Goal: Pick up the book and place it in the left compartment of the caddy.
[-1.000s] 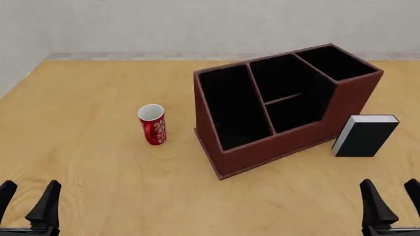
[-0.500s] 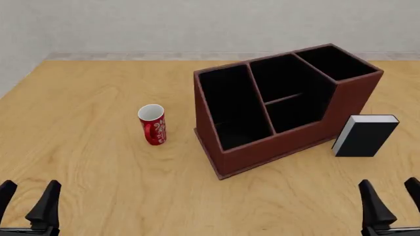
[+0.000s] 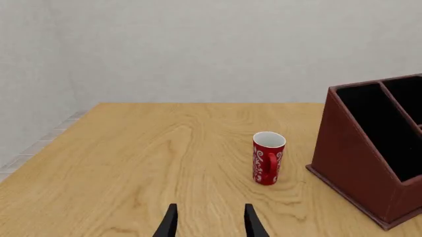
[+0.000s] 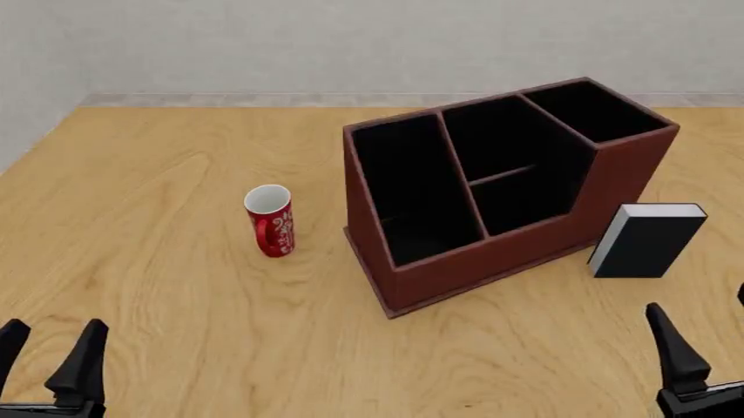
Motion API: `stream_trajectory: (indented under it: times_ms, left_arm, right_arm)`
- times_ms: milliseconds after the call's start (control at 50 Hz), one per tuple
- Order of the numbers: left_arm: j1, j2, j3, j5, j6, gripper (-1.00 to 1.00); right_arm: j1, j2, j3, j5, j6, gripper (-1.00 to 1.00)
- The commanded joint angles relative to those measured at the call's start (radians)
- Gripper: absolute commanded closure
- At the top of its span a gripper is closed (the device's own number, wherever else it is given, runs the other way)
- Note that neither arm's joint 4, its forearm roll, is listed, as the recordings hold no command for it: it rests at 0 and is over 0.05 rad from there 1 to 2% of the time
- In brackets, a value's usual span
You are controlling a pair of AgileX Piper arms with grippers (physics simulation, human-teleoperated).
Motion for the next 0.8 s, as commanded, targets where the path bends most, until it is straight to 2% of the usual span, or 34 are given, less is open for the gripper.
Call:
stream_trajectory:
  times_ms: [20, 120, 160, 180, 220, 380, 440, 580, 800]
  left_arm:
    - [0.000, 0.000, 0.000, 0.000, 0.000, -1.00]
    - [0.000, 0.000, 0.000, 0.000, 0.000, -1.00]
    - [0.000, 0.000, 0.000, 0.000, 0.000, -1.00]
    - [0.000, 0.000, 0.000, 0.000, 0.000, -1.00]
    - [0.000, 0.000, 0.000, 0.000, 0.000, -1.00]
    - [0.000, 0.000, 0.000, 0.000, 0.000, -1.00]
    - [0.000, 0.000, 0.000, 0.000, 0.000, -1.00]
    - [0.000, 0.000, 0.000, 0.000, 0.000, -1.00]
    - [0.000, 0.000, 0.000, 0.000, 0.000, -1.00]
  right_arm:
    - [0.021, 0.080, -0.086, 0.068, -0.126, -1.00]
    - [0.030, 0.136, -0.131, 0.107, -0.202, -1.00]
    - [0.035, 0.141, -0.141, 0.118, -0.209, -1.00]
    - [0.031, 0.160, -0.153, 0.134, -0.243, -1.00]
    - [0.031, 0.171, -0.161, 0.144, -0.249, -1.00]
    - [0.006, 0.232, -0.258, 0.239, -0.333, -1.00]
    - [0.001, 0.242, -0.277, 0.259, -0.346, -1.00]
    - [-0.043, 0.289, -0.302, 0.307, -0.440, -1.00]
    - [-0.030, 0.338, -0.375, 0.410, -0.505, -1.00]
